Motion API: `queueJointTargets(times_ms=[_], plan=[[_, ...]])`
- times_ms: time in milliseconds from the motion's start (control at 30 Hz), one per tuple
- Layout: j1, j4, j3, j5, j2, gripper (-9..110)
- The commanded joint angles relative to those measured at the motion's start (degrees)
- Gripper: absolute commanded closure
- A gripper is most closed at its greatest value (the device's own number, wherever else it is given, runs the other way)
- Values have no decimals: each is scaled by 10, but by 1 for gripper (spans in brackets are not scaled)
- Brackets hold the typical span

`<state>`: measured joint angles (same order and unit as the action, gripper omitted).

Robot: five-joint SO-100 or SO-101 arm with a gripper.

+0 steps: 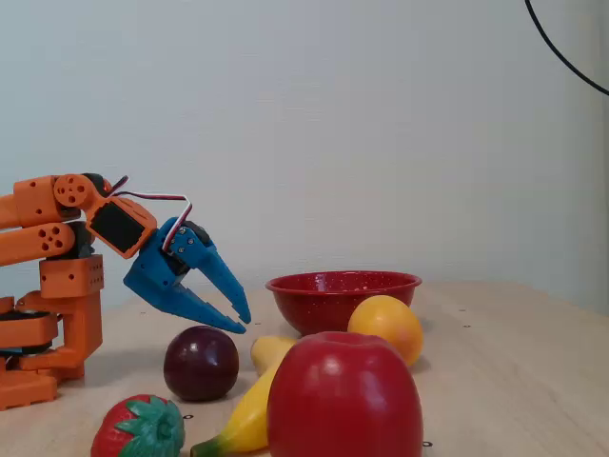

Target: Put the peach in the red bowl.

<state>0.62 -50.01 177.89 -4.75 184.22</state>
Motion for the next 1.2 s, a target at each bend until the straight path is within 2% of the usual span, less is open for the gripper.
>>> queueJointTargets(times_ms=[0,667,933,1167], plan=[[-1,-4,8,10,8,101],[-11,16,-4,-5,-22,101],[-25,42,-133,-16,-167,101],[-27,19,-291,-25,-300,101]])
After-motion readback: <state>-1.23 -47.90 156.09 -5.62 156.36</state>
